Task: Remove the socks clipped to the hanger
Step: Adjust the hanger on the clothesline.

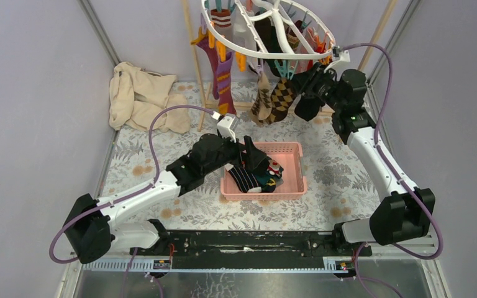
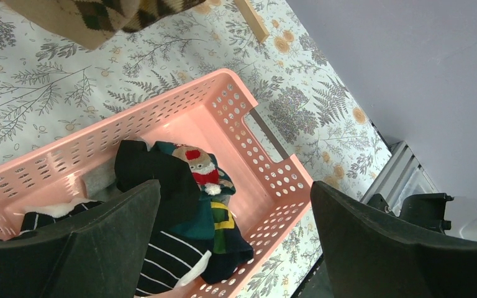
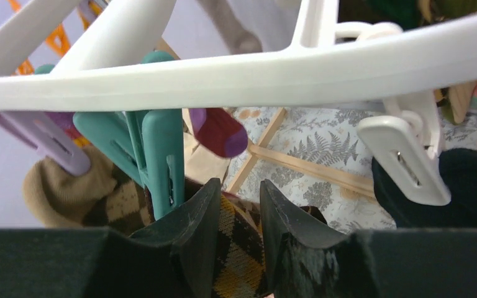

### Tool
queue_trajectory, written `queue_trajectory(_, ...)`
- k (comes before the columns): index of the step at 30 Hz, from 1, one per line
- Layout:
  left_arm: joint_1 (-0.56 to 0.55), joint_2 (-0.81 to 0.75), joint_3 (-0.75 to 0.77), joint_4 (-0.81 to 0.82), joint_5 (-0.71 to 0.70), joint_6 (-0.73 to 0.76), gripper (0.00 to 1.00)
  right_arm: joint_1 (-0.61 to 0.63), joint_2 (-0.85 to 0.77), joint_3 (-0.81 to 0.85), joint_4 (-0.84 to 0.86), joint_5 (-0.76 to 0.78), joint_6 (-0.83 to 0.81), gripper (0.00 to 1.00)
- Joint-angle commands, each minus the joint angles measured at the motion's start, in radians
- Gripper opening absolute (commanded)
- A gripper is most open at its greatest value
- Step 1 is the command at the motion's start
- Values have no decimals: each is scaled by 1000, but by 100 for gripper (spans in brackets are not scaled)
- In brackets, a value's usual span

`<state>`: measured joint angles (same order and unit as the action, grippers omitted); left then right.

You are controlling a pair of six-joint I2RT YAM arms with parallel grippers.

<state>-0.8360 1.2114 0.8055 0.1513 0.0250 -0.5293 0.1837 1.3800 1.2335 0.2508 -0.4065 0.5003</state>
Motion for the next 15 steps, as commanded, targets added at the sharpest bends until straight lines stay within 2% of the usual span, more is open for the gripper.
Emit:
queue_trajectory(1, -2, -24, 3, -13, -21, 10, 99, 70, -29, 38, -40, 69, -75, 37)
queue_trajectory(15, -2, -32, 3, -10, -21, 18, 99, 243, 61, 187, -157, 146, -154, 39)
